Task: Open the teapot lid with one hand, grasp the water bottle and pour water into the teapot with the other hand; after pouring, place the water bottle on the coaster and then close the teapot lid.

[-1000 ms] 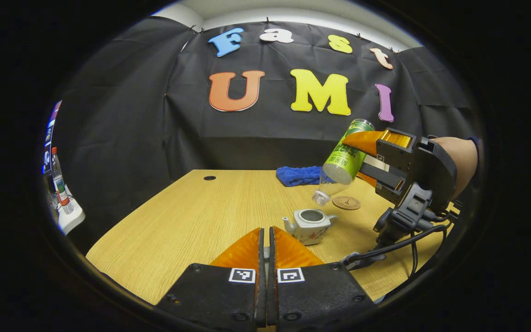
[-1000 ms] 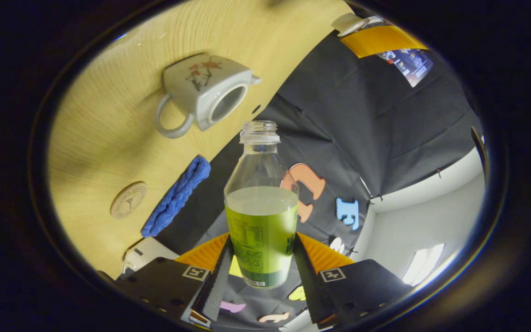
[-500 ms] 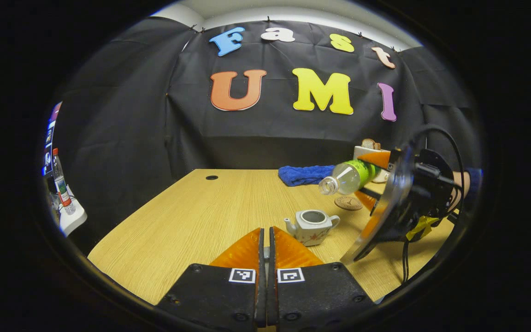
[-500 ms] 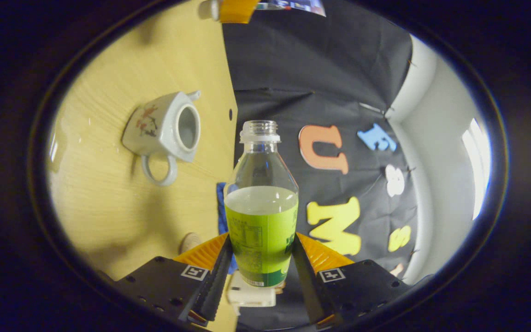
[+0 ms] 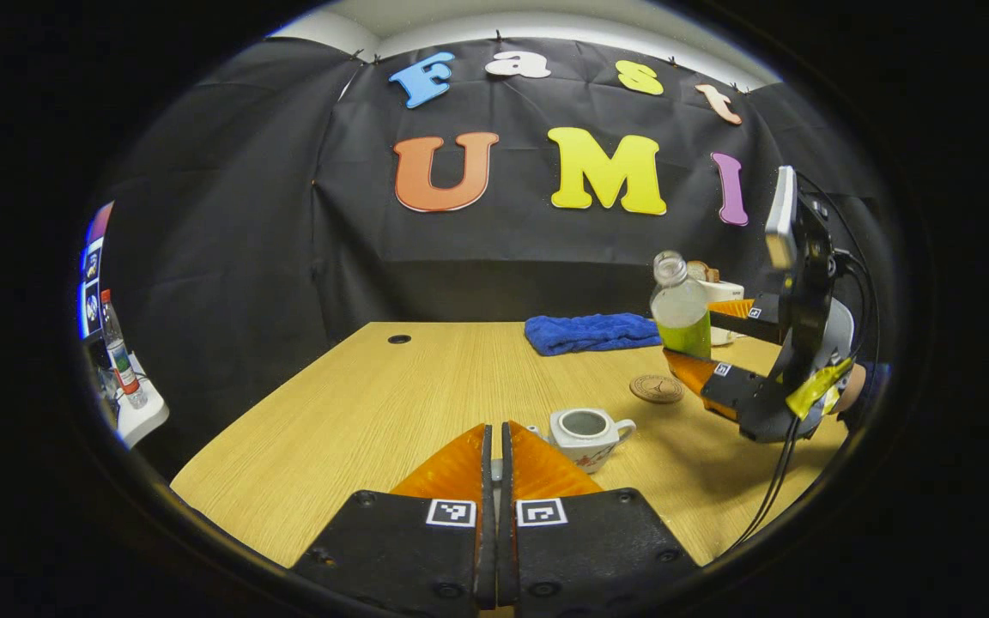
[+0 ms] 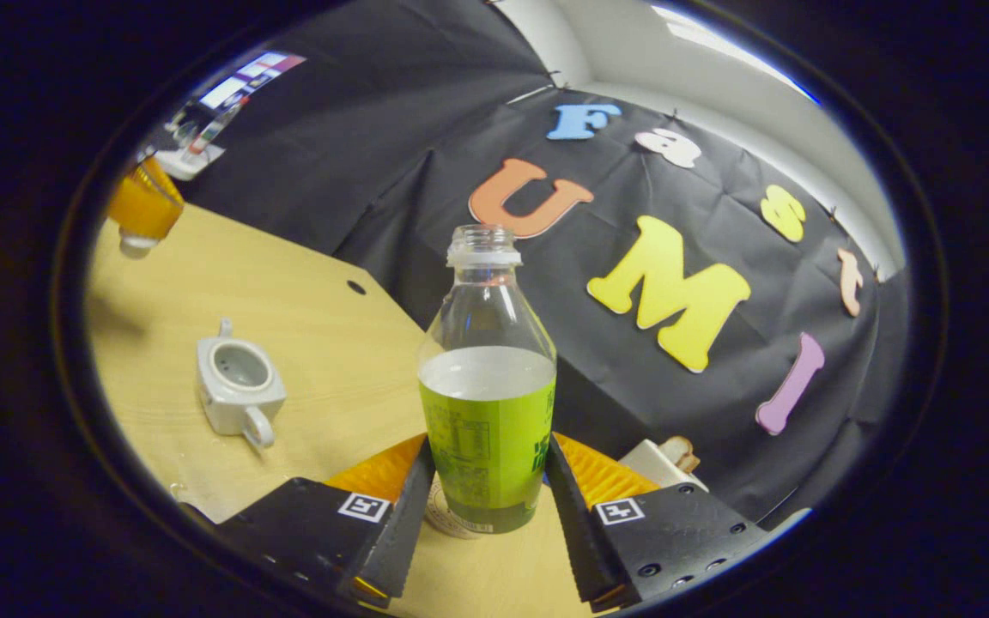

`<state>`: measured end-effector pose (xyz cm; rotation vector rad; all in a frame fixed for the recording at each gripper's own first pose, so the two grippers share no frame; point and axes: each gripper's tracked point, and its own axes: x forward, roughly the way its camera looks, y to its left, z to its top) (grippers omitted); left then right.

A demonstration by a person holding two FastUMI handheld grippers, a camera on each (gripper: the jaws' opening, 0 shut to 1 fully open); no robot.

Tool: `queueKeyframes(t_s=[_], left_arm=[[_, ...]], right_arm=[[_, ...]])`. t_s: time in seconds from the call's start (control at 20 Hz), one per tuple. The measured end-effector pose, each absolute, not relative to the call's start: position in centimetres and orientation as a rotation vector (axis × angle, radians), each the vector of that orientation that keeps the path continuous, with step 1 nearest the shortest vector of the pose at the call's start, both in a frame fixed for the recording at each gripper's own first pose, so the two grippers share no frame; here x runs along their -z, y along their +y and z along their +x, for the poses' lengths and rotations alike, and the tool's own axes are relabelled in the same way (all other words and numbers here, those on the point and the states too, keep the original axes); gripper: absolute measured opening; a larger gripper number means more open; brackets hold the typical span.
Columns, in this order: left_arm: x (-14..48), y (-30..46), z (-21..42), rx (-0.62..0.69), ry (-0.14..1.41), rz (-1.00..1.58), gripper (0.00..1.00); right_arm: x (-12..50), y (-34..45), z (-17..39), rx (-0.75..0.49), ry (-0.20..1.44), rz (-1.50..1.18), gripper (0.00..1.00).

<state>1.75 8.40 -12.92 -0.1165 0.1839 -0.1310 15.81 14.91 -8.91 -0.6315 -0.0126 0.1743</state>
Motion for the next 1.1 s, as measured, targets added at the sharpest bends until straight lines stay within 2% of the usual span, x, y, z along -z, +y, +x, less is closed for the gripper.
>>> queueKeyframes(t_s=[0.1,0.25,0.3,0.35,0.45,0.7,1.1], left_arm=[[12.8,8.3,2.0,0.122,0.180,-0.097,0.03],[12.3,8.0,2.2,0.122,0.170,-0.092,0.03],[12.2,7.8,2.2,0.124,0.168,-0.094,0.03],[12.1,7.8,2.3,0.122,0.165,-0.096,0.04],[12.0,7.9,2.4,0.120,0.162,-0.100,0.03],[11.6,7.6,3.0,0.119,0.160,-0.098,0.03],[11.4,6.6,3.9,0.122,0.154,-0.111,0.04]], right_arm=[[7.7,13.6,16.4,-0.191,0.017,-0.490,0.75],[6.4,11.9,16.7,-0.238,0.052,-0.286,0.72],[6.1,11.5,16.8,-0.264,0.068,-0.214,0.75],[6.0,11.3,17.0,-0.278,0.084,-0.147,0.72],[7.5,10.9,18.4,-0.272,0.131,-0.045,0.74],[11.2,10.7,21.3,-0.247,0.226,-0.011,0.71],[13.2,10.4,22.4,-0.232,0.248,-0.012,0.76]])
